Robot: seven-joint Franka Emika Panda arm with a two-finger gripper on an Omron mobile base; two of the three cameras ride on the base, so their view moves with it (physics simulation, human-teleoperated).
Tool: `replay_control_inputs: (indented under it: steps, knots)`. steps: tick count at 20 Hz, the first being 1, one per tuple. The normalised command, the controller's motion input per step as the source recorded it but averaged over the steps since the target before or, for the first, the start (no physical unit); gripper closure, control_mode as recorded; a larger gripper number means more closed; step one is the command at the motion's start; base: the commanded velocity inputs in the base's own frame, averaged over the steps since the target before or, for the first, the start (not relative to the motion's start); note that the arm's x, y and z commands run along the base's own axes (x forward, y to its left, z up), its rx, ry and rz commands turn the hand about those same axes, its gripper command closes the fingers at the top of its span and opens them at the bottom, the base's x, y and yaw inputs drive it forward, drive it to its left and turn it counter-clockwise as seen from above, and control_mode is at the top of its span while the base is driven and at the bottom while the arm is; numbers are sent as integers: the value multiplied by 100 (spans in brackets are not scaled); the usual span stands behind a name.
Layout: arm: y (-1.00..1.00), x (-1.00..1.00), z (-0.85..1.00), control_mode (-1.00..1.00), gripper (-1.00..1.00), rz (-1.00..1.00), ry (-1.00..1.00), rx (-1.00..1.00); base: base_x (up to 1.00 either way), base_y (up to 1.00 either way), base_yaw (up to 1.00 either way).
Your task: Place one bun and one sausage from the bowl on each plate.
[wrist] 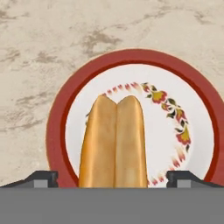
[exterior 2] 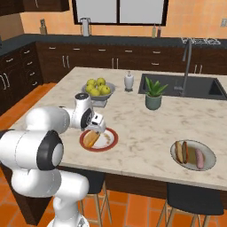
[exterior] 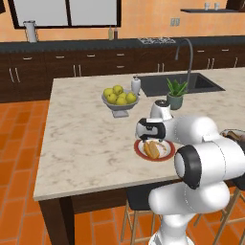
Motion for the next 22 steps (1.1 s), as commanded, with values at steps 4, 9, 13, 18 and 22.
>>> replay_control_inputs:
  steps: [4, 9, 13, 18, 22]
  knots:
    - [-1, -59, 68, -100, -100, -1, 0, 0, 0, 0, 0]
    - [-3, -100, 57, -100, -100, -1, 0, -2, 0, 0, 0]
    - [-8, -100, 65, -100, -100, -3, 2, -1, 0, 0, 0]
    - [-5, -100, 54, -100, -100, 0, 0, 0, 0, 0, 0]
    - [-13, -79, 60, -100, -100, 0, 0, 0, 0, 0, 0]
